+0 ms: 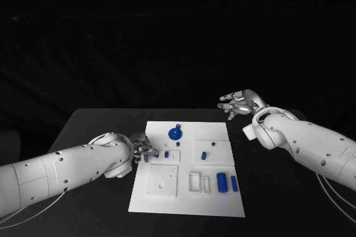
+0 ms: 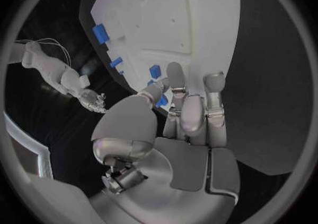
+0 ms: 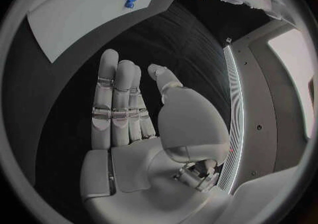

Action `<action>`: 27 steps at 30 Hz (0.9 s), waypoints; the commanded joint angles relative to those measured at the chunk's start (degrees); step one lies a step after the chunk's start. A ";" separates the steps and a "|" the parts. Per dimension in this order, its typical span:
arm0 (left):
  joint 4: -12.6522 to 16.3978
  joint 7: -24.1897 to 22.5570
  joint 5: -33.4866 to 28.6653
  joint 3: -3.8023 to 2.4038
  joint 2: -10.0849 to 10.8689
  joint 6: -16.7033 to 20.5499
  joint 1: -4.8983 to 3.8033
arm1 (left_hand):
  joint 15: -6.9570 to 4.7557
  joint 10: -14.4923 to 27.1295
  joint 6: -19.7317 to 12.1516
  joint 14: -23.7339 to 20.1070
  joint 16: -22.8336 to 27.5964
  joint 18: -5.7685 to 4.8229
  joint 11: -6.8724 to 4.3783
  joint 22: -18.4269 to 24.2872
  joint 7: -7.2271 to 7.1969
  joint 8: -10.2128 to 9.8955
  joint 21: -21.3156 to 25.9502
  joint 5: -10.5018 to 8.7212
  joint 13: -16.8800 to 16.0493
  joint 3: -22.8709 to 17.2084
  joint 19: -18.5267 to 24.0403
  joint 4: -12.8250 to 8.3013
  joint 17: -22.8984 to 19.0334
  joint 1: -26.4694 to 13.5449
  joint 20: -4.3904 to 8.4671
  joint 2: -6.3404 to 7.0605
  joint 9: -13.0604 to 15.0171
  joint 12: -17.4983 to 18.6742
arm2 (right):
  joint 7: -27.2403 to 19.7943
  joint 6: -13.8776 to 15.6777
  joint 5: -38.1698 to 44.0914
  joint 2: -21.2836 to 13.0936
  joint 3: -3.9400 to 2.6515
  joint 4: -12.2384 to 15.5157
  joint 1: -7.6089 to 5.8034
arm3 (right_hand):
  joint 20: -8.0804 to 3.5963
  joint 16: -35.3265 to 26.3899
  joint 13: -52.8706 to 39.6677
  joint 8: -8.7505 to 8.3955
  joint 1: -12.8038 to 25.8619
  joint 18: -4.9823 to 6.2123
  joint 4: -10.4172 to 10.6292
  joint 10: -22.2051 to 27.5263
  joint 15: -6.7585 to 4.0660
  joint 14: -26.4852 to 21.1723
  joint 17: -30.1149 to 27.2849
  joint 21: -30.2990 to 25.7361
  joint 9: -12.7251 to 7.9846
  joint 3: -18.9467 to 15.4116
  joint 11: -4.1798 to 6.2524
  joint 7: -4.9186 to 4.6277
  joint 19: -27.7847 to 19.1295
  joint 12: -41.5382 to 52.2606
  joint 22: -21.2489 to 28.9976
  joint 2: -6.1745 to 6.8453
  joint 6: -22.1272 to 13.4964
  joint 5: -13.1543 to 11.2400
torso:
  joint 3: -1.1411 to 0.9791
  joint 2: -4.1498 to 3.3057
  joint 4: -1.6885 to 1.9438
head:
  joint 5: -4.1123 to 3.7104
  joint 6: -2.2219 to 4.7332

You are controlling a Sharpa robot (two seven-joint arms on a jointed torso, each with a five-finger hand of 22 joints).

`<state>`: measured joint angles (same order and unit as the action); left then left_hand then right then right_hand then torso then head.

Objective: Assemble the parts on the task board

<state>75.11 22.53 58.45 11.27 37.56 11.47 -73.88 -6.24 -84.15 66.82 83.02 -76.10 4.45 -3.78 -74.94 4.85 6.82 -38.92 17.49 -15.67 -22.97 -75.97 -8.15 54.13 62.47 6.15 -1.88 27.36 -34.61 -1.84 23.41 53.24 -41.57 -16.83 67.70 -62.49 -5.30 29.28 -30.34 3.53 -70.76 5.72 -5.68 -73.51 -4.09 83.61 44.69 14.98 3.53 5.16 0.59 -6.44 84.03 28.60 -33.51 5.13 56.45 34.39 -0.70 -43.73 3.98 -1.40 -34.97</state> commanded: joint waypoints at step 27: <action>-0.71 1.69 1.26 0.49 -1.29 -3.77 0.67 | -0.36 -2.64 6.21 -0.04 0.05 -0.46 -0.69 -1.77 -5.88 0.33 0.44 -6.99 -0.50 3.51 -0.02 2.10 -0.07 1.34 0.44 2.08 1.74 0.14 | -0.34 -0.69 -0.23 -0.04 -0.03 0.14 0.08 | 0.33 -0.30 0.06 -0.10 -0.22 -0.22 0.22 0.34 0.16 -0.13 -0.06 0.39 -0.06 0.10 -0.10 -0.04 1.99 0.06 0.11 0.07 -0.45 0.34 | -0.01 0.00 0.01 | -0.14 -0.10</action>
<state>74.28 23.21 59.59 11.34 36.52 11.04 -73.81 -6.23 -84.18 68.29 83.01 -76.10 4.45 -3.82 -74.92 3.85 7.34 -38.64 10.30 -16.12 -19.61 -75.97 -5.83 54.15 64.06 6.15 -0.34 29.21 -34.61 -1.84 23.39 53.15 -41.59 -16.83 67.74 -62.44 -5.30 29.28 -30.35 3.53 -70.76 5.72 -5.68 -73.51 -4.09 83.61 44.69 14.98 3.53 5.16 0.59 -6.44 84.03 28.60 -33.45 5.13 56.45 34.39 -0.73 -43.73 3.99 -1.53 -35.04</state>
